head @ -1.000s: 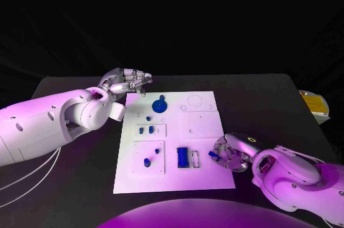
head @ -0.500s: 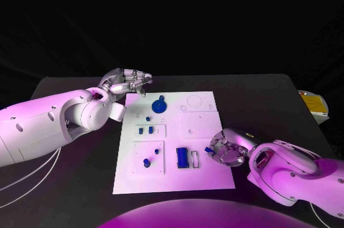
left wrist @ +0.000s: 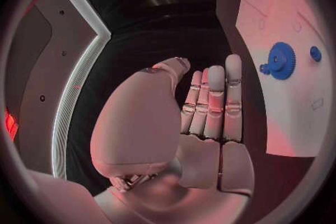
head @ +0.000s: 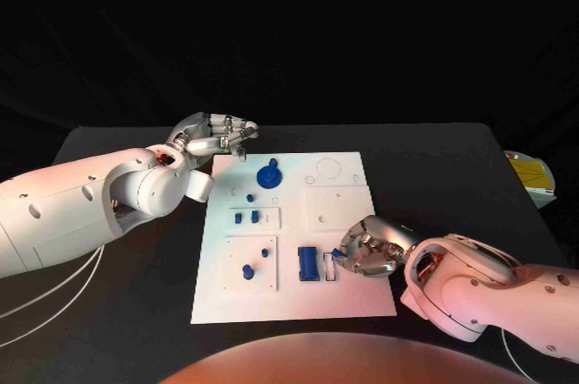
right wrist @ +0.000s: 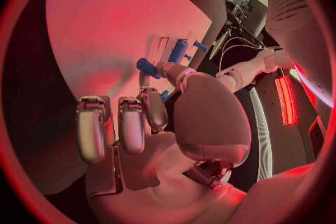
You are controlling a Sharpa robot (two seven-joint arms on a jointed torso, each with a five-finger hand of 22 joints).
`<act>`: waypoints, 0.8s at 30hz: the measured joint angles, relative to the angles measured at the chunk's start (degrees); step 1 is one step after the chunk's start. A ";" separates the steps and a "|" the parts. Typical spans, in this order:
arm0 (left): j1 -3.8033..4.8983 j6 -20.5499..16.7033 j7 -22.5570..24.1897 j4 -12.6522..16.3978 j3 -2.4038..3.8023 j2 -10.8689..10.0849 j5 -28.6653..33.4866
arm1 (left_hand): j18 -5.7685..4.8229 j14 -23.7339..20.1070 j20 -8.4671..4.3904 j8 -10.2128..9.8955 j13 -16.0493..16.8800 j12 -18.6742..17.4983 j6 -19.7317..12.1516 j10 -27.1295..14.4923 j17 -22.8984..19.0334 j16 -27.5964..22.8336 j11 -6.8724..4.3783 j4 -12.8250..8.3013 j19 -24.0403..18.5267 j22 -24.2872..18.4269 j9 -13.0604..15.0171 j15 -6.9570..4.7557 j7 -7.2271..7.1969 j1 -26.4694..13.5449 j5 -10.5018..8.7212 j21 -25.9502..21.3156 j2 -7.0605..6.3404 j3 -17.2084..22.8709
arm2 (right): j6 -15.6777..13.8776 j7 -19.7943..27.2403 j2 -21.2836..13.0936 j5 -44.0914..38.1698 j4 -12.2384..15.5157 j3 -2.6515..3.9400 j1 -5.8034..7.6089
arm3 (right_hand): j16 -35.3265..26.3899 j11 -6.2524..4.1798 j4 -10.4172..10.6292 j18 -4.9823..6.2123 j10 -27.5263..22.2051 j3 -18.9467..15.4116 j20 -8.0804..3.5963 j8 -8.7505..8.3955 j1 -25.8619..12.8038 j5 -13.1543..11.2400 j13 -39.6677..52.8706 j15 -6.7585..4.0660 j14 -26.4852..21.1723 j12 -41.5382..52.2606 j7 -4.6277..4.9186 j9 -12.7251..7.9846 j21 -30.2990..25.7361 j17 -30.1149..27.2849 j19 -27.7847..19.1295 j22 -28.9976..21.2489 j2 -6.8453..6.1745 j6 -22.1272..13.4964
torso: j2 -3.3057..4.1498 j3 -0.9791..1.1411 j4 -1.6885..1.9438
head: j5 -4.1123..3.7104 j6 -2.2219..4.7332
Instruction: Assemble the parts on the task board
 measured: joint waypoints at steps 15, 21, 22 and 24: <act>0.00 0.04 -0.02 0.07 0.00 -0.04 0.00 | 0.00 0.00 0.00 0.00 -0.01 0.00 0.00 0.00 0.00 0.00 0.00 0.00 0.00 0.00 0.04 0.00 0.00 0.00 0.00 0.00 0.00 0.00 | 1.91 -0.66 2.13 2.13 -0.80 0.02 -0.57 | 0.00 -0.26 2.74 0.01 0.15 -3.20 -0.44 1.25 -2.83 1.80 -0.01 -0.40 0.01 0.74 0.49 0.86 0.23 0.00 0.00 -0.01 0.32 0.75 | -0.01 0.03 -0.05 | 0.24 -0.19; 0.00 0.04 -0.03 0.08 0.00 -0.05 0.00 | 0.00 0.00 0.00 0.00 -0.01 0.00 0.00 0.00 0.00 0.00 0.00 0.00 0.00 0.00 0.04 0.00 0.00 0.00 0.00 0.00 0.00 0.00 | 1.94 -0.94 2.38 2.15 -1.00 0.05 -0.58 | 0.00 -0.61 3.30 0.00 0.20 -3.76 -0.44 1.34 -3.23 1.78 -0.01 -0.40 0.01 0.88 0.20 0.71 0.44 0.00 0.00 -0.01 0.38 1.26 | -0.03 0.03 -0.05 | 0.30 -0.19; 0.00 0.04 -0.03 0.08 0.00 -0.05 0.00 | 0.00 0.00 0.00 0.00 -0.01 0.00 0.00 0.00 0.00 0.00 0.00 0.00 0.00 0.00 0.04 0.00 0.00 0.00 0.00 0.00 0.00 0.00 | 1.94 -0.97 2.41 2.15 -1.05 0.05 -0.58 | 0.00 -0.61 3.53 0.00 0.20 -3.99 -0.44 1.35 -3.59 1.62 -0.01 -0.40 0.00 0.97 0.11 0.68 0.44 0.00 0.00 -0.01 0.49 1.36 | -0.03 0.03 -0.05 | 0.31 -0.18; 0.00 0.05 -0.04 0.09 0.00 -0.06 0.00 | 0.00 0.00 0.00 -0.01 -0.01 0.00 0.00 0.00 0.00 0.00 0.00 0.00 0.00 0.00 0.04 0.00 0.00 0.00 0.00 0.00 0.00 0.00 | 1.94 -1.06 2.52 2.10 -1.17 0.06 -0.58 | 0.00 -0.62 4.03 0.01 0.20 -4.49 -0.44 1.35 -3.82 0.70 -0.01 -0.40 0.01 1.11 -0.42 0.66 0.44 -0.01 0.00 0.03 0.70 1.88 | -0.03 0.03 -0.04 | 0.36 -0.14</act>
